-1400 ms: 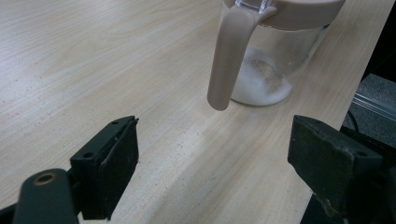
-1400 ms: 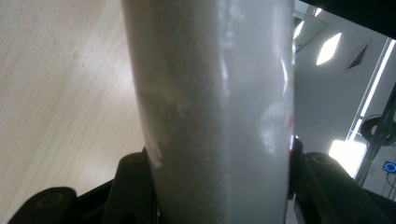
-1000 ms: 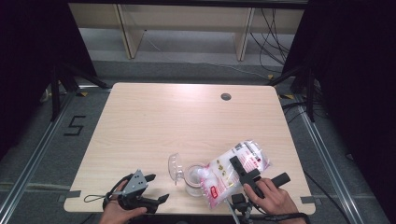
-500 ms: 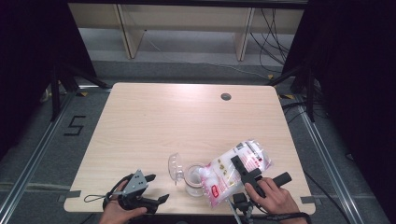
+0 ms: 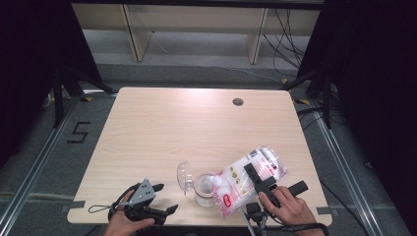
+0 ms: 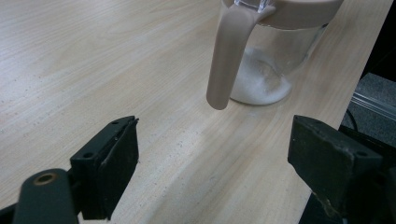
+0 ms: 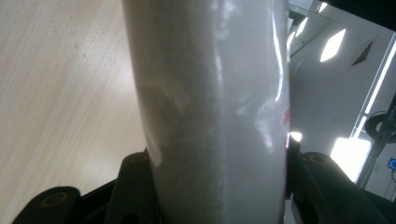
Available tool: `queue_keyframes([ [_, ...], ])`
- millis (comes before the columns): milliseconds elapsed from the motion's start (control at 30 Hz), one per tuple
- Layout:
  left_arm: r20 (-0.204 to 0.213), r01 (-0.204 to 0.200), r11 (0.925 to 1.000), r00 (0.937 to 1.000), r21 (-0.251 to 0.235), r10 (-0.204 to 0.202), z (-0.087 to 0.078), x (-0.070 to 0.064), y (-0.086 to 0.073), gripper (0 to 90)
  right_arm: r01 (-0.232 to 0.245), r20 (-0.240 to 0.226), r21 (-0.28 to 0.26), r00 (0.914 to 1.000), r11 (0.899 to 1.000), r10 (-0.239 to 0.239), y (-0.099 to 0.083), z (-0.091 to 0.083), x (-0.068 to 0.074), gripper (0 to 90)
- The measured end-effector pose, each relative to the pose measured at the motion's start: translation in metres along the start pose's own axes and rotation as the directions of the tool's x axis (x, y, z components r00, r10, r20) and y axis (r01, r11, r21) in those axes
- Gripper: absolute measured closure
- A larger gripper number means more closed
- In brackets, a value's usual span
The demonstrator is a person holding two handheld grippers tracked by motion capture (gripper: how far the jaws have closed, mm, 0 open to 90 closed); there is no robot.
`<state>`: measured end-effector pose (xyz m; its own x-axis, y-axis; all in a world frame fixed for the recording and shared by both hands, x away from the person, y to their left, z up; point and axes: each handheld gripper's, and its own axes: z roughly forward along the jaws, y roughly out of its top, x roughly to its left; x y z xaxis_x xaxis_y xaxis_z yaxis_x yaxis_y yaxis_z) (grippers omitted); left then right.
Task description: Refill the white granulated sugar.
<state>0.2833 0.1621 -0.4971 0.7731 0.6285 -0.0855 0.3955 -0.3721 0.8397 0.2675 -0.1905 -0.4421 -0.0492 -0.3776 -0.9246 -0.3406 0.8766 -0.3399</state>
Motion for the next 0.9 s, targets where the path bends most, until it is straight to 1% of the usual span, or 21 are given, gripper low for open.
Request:
queue_keyframes([
  [100,-0.005,-0.004,1.0000,1.0000,0.003,0.004,-0.0003,0.0003,0.0001,16.1,0.000,0.000,-0.002,1.0000,1.000,0.000,-0.0001,-0.0003,-0.0001,58.0],
  [200,0.001,-0.034,0.9994,0.9994,0.002,0.034,-0.0001,0.0023,0.0007,16.1,0.005,0.001,-0.003,1.0000,1.000,-0.005,-0.0007,-0.0005,-0.0006,58.1],
  [233,0.000,0.000,1.0000,1.0000,0.001,0.000,0.0002,0.0001,-0.0001,16.1,0.005,0.001,-0.003,1.0000,1.000,-0.005,-0.0007,-0.0004,-0.0007,58.1],
  [533,0.001,0.001,1.0000,1.0000,0.001,-0.001,0.0003,-0.0001,-0.0001,16.1,0.004,-0.003,-0.008,1.0000,1.000,-0.004,-0.0012,0.0011,-0.0005,58.3],
  [567,0.004,0.001,1.0000,1.0000,0.000,-0.001,0.0005,0.0003,-0.0002,16.1,-0.004,-0.007,-0.003,1.0000,1.000,0.003,-0.0011,0.0009,-0.0003,58.4],
  [633,0.003,0.000,1.0000,1.0000,0.000,0.000,0.0003,0.0003,-0.0001,16.1,0.008,-0.008,-0.008,0.9999,1.000,-0.008,-0.0012,0.0016,-0.0013,58.4],
  [667,-0.004,-0.005,1.0000,1.0000,0.006,0.005,-0.0001,0.0006,0.0000,16.1,0.005,-0.011,-0.005,0.9999,1.000,-0.005,-0.0011,0.0016,-0.0007,58.5],
  [733,0.004,-0.027,0.9996,0.9996,0.003,0.027,0.0001,0.0021,0.0003,16.1,0.003,-0.008,-0.007,1.0000,1.000,-0.003,-0.0012,0.0021,-0.0003,58.5],
  [767,0.008,-0.029,0.9996,0.9995,0.002,0.029,0.0002,0.0021,0.0005,16.1,0.006,-0.008,-0.007,0.9999,1.000,-0.006,-0.0013,0.0022,-0.0003,58.6],
  [800,0.005,0.003,1.0000,1.0000,0.000,-0.003,0.0005,0.0001,-0.0002,16.1,0.007,-0.007,-0.007,0.9999,1.000,-0.007,-0.0013,0.0023,-0.0003,58.6],
  [900,0.003,-0.002,1.0000,1.0000,0.003,0.002,0.0004,0.0005,-0.0002,16.1,0.012,-0.011,-0.004,0.9999,1.000,-0.012,-0.0012,0.0023,-0.0007,58.7],
])
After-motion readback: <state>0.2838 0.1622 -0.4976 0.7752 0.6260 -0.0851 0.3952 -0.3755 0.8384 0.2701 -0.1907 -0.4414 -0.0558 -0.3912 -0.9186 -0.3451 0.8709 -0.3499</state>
